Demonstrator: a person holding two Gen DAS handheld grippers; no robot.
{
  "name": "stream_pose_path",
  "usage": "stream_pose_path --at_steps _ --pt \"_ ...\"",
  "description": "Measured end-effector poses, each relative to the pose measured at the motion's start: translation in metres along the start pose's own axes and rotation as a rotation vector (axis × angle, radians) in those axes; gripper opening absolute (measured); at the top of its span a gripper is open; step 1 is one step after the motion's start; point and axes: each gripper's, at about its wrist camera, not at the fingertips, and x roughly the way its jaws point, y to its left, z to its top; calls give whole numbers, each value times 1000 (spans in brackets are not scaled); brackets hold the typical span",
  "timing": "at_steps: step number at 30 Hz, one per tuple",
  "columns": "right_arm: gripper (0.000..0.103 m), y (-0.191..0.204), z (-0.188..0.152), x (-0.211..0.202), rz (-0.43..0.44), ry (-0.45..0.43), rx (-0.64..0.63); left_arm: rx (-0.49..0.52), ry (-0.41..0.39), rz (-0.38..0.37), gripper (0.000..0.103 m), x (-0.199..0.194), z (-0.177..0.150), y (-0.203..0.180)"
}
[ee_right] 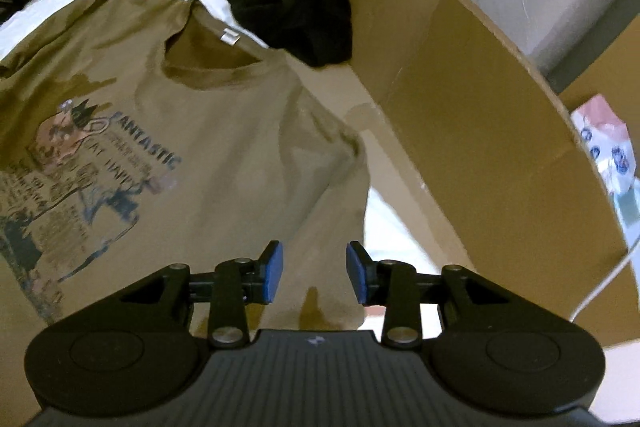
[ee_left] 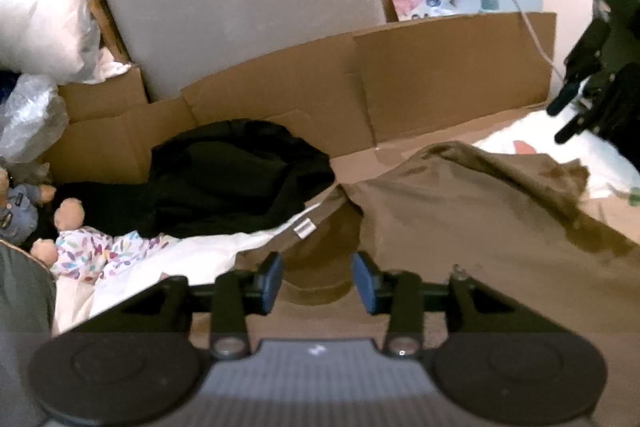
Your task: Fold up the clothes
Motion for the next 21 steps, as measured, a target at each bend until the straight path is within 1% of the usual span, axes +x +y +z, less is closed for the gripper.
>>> stream_pose_path --at_steps 3,6,7,10,12,14,16,18,21 --pt "39 4 -8 -2 8 -12 40 -45 30 -7 45 -11 -11 -2" --pt "39 2 -15 -2 32 -19 127 -90 56 -12 45 -23 -25 -6" --pt "39 2 -17 -2 33 -19 132 -111 64 -8 45 -25 -29 -6" --pt "39 8 -24 7 47 -3 182 -178 86 8 46 -28 -42 -4" --pt "39 9 -29 16 51 17 227 -209 78 13 46 -24 -49 -4" --pt "39 7 -33 25 61 43 284 -262 80 7 46 -17 -57 -1" --pt "39 11 -34 32 74 54 287 -254 101 2 45 -9 -60 -3" --pt "39 13 -35 36 80 61 287 -226 103 -6 46 -5 -62 -6" --pt "39 16 -35 48 73 77 281 -231 97 -29 46 0 -63 -8"
